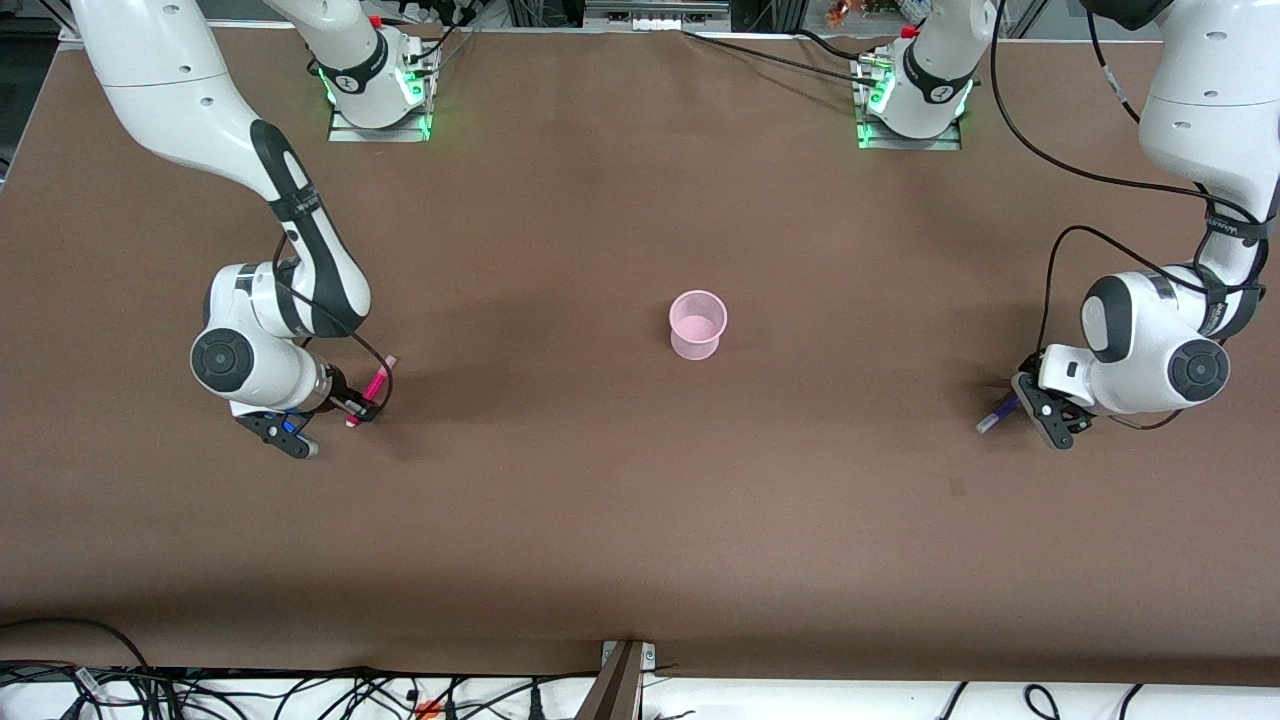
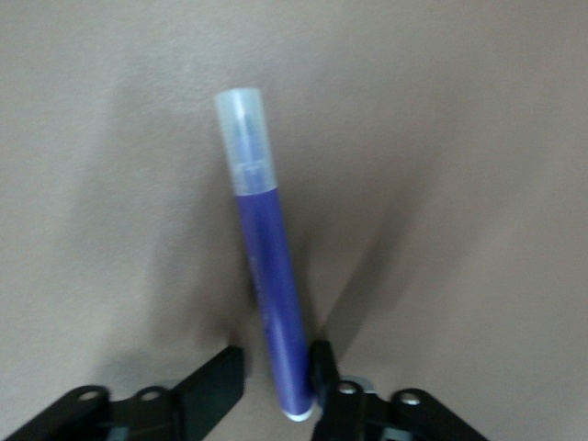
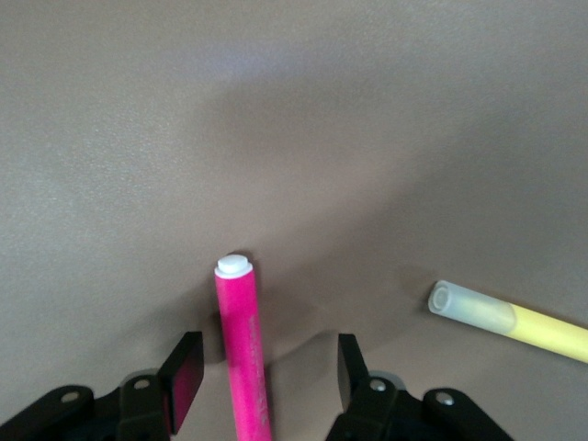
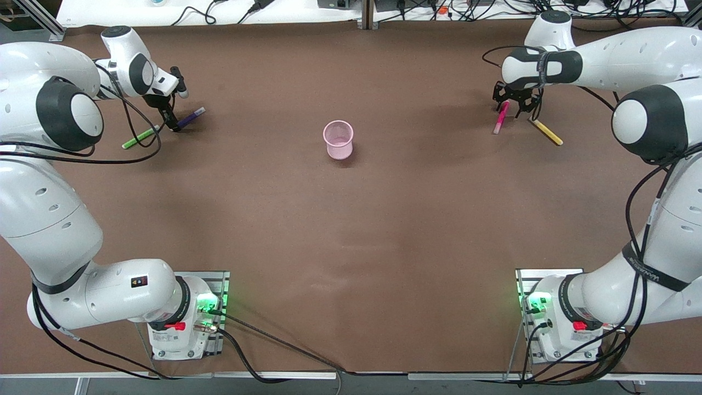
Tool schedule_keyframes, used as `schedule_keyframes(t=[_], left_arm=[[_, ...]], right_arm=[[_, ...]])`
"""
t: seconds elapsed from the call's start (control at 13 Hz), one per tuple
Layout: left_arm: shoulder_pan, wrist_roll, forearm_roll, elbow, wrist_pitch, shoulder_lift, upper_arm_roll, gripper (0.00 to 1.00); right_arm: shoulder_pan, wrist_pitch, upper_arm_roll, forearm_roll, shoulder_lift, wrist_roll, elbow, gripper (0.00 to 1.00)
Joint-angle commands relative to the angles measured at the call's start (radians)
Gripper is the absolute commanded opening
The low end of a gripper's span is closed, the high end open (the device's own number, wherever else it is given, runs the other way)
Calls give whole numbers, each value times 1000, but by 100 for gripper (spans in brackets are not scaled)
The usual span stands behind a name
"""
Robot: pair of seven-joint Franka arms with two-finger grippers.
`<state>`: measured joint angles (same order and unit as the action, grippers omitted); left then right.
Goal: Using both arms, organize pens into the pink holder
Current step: 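Close both grippers on the pink and blue markers, then lift both markers upright and carry them toward the pink cup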
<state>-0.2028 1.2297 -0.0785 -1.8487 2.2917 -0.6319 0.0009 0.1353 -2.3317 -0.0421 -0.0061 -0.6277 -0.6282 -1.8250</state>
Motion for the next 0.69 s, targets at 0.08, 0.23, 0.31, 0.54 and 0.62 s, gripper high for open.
schedule_keyframes(t=[0.08,0.23,0.31,0.54,0.62], left_arm=[[-12,-1,6,0,-81,15,-38,0],[-9,-99,57,40,-251,47,-56,0],[-3,-154,95,74,-361,47,-58,0],[13,-380,189,150,-642,49,-93,0],[11,-491,216,152,-705,58,-119,0]], right_arm=[[4,-26,2,12,-4,-10,-10,20],[4,-26,2,12,-4,-10,-10,0],[4,-23,2,12,-4,-10,-10,0],[15,-5,27,12,20,-59,-5,0],[15,21,53,12,38,-112,1,0]])
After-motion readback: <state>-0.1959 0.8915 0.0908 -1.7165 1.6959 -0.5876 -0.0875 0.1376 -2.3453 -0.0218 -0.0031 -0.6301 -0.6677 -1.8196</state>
